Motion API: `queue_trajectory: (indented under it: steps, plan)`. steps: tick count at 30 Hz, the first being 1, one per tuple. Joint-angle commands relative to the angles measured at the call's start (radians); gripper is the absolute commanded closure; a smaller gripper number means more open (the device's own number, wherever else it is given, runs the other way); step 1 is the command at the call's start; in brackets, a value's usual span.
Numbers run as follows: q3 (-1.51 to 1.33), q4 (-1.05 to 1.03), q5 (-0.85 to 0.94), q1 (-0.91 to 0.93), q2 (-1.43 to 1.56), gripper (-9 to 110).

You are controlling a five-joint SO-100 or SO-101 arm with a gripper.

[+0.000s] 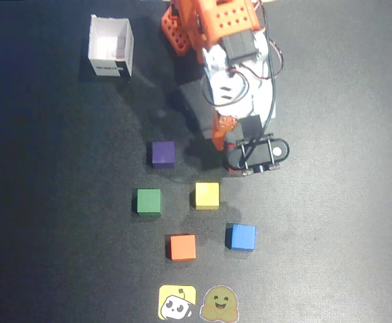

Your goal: Put the red cube on top of the blue cube.

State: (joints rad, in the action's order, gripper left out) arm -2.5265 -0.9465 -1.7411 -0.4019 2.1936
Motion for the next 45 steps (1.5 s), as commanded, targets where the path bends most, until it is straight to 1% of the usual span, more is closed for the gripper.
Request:
queue_trajectory:
  steps: [1, 13, 28, 30, 33, 37, 42, 45]
  plan:
    - [0.057, 0.041, -0.009, -0.008, -0.029, 80]
    - [0.051, 0.166, -0.018, -0.009, -0.169, 80]
    - [0.040, 0.267, -0.037, -0.008, -0.279, 82]
    - [0.040, 0.270, -0.037, -0.006, -0.285, 84]
    - [0.038, 0.270, -0.037, 0.000, -0.290, 91]
    - [0.031, 0.272, -0.051, 0.003, -0.290, 97]
    - [0.035, 0.259, -0.055, 0.003, -0.282, 98]
    - [0.069, 0.198, -0.055, 0.012, -0.262, 98]
